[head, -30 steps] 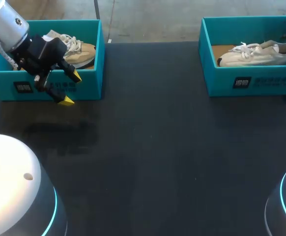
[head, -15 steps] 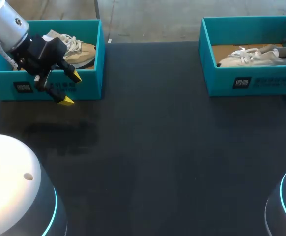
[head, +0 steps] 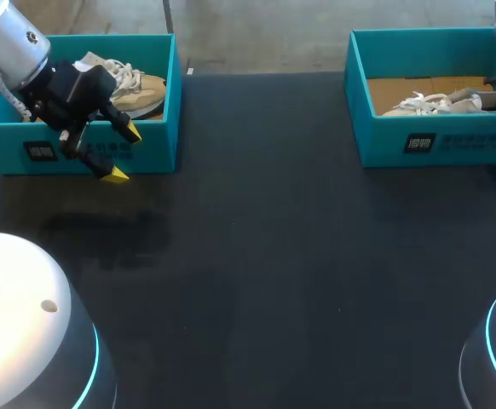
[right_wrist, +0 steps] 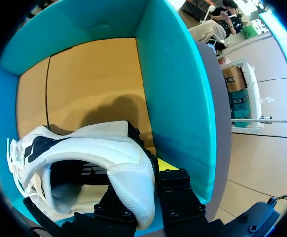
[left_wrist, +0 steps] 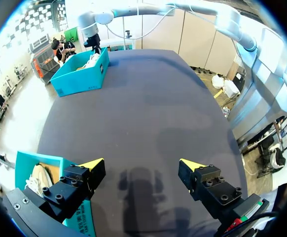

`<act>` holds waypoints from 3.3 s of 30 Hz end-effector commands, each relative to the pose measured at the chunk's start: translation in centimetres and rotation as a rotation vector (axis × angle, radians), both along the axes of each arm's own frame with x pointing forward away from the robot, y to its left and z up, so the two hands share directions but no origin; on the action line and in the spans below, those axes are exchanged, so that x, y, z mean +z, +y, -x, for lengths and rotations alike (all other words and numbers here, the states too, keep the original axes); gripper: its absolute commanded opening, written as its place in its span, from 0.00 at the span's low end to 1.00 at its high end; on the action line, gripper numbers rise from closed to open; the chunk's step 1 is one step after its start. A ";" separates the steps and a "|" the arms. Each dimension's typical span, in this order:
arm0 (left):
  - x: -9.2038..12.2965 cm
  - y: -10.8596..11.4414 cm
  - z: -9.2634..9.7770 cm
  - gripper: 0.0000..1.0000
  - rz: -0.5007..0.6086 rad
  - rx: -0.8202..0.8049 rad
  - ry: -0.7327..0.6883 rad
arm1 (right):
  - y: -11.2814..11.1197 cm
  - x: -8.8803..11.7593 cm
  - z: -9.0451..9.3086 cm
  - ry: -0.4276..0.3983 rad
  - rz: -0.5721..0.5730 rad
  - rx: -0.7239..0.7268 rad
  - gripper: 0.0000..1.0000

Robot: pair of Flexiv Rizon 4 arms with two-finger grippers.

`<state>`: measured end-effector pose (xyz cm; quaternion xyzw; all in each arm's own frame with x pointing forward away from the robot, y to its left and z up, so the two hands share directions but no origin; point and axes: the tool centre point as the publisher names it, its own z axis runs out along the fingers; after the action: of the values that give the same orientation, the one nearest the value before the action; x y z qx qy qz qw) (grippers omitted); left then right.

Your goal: Take the shoe out of the shoebox, open the shoe tongue, remove and reinsert the insole, then place the shoe into the shoebox

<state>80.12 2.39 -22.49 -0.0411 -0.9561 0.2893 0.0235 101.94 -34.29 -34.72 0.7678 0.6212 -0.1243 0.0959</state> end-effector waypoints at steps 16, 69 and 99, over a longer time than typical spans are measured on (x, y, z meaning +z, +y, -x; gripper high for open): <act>0.0 0.0 0.1 1.00 -0.002 0.000 -0.001 | 0.0 -1.3 0.8 0.008 0.004 -0.050 0.38; 0.0 0.0 0.1 1.00 -0.002 0.000 -0.001 | 7.3 13.9 5.2 -0.207 -0.297 0.296 0.74; 0.0 0.0 0.1 1.00 -0.002 0.000 -0.001 | 7.5 14.1 11.8 -0.151 -0.302 0.441 1.00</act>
<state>80.12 2.39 -22.49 -0.0411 -0.9561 0.2893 0.0236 90.13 -26.76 -20.61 0.6268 0.7758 0.0507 0.0508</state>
